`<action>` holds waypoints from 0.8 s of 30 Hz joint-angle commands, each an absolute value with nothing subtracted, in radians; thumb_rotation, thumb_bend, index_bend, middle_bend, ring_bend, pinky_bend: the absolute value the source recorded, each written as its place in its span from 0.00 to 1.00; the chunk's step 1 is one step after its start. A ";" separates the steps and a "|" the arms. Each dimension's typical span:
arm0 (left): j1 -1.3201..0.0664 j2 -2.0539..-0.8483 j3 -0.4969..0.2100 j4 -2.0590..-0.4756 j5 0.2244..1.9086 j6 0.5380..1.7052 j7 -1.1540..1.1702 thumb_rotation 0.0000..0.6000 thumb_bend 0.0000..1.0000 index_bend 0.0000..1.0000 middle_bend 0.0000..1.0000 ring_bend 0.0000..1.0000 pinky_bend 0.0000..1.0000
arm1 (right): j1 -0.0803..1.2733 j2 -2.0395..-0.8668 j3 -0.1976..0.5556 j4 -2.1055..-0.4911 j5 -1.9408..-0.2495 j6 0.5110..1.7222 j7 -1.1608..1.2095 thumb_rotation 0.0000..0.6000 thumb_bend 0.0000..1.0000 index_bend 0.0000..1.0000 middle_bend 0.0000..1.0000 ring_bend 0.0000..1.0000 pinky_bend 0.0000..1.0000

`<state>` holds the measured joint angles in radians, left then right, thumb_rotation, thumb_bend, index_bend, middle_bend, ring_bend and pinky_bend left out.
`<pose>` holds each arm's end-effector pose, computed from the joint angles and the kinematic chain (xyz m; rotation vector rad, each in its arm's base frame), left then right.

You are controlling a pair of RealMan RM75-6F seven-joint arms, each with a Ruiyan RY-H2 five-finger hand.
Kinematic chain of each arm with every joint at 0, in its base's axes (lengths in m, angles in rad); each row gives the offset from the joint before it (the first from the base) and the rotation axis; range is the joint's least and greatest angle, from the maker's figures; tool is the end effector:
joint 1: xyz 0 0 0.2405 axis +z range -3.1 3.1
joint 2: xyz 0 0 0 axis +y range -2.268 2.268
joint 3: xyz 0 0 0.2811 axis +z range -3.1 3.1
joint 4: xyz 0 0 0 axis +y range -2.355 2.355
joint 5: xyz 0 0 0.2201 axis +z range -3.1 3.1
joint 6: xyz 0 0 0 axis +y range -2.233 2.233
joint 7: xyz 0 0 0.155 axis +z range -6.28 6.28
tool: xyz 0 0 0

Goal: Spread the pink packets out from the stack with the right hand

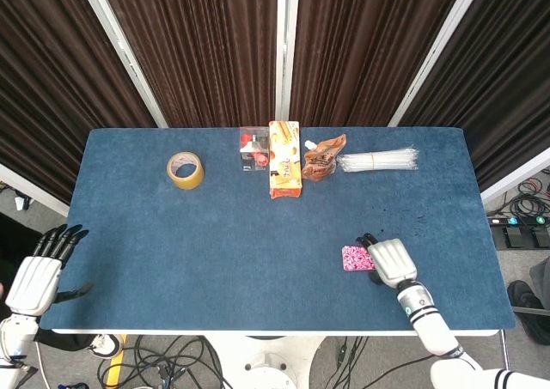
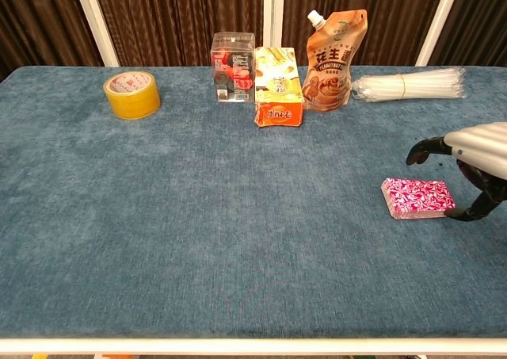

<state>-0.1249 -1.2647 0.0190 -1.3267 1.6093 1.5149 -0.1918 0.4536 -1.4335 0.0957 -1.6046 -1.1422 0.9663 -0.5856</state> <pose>-0.3617 0.1970 0.1243 -1.5040 -0.9105 -0.9981 -0.2612 -0.2887 -0.0097 1.8758 -0.9318 0.5709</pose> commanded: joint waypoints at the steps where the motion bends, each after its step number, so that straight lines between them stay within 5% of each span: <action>1: -0.125 -1.266 0.019 -1.323 1.608 1.514 -0.196 1.00 0.00 0.13 0.09 0.00 0.10 | 0.466 -1.450 0.093 -1.595 -1.119 0.971 -0.605 1.00 0.16 0.23 0.22 0.71 0.78; 24: -0.119 -1.270 0.017 -1.321 1.598 1.511 -0.191 1.00 0.00 0.13 0.09 0.00 0.10 | 0.503 -1.496 0.066 -1.553 -1.066 1.004 -0.622 1.00 0.16 0.27 0.26 0.71 0.78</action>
<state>-0.1190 -1.2703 0.0169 -1.3206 1.5977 1.5114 -0.1906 0.5030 -1.4958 0.0657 -1.5528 -1.0652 1.0036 -0.6226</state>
